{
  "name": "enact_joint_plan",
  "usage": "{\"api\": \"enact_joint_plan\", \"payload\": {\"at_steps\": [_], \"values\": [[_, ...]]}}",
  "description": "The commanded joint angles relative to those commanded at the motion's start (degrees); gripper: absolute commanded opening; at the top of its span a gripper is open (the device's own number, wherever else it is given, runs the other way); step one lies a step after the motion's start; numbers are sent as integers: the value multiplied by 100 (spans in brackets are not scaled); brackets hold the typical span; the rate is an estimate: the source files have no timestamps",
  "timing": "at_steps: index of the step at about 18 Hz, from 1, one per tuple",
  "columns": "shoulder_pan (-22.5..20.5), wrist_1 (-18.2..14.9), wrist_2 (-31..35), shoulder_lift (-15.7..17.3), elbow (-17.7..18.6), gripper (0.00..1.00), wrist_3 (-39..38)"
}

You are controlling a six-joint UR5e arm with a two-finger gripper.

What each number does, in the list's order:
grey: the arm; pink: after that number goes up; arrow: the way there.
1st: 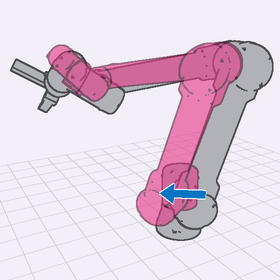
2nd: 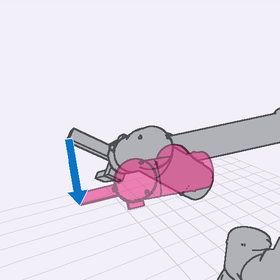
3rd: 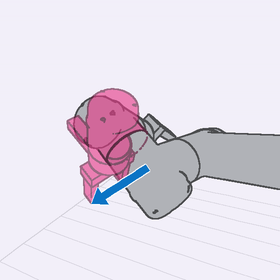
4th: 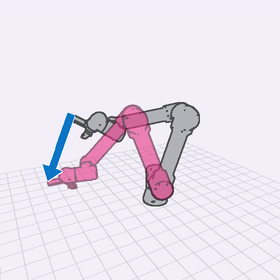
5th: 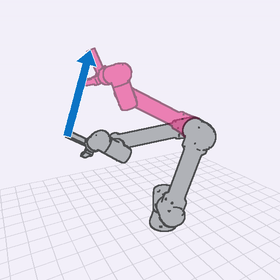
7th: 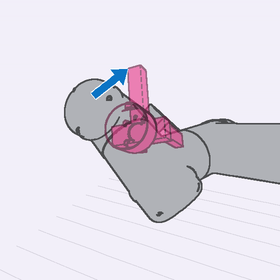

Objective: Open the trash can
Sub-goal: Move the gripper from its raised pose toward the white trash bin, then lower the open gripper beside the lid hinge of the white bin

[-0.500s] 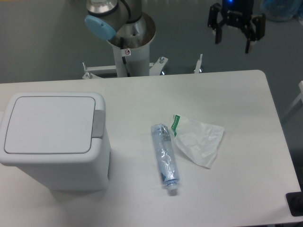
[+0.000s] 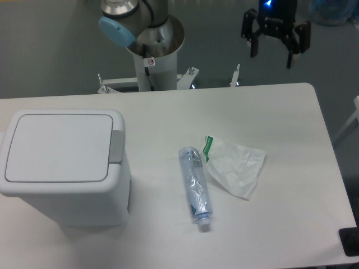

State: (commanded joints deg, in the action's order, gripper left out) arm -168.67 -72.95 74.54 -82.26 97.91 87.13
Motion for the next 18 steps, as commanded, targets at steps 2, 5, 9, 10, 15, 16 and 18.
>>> {"api": "enact_joint_plan", "payload": {"at_steps": [2, 5, 9, 10, 15, 16, 18], "values": [[97, 0, -36, 9, -35, 100, -502], [334, -9, -54, -17, -123, 100, -1301], [940, 0, -167, -123, -290, 100, -3022], [1019, 0, -272, -158, -334, 100, -3505], [1231, 210, -1213, -281, -527, 100, -5371], [1309, 385, -1309, -299, -519, 100, -5547], [1616, 518, -1381, -395, -510, 100, -5952]]}}
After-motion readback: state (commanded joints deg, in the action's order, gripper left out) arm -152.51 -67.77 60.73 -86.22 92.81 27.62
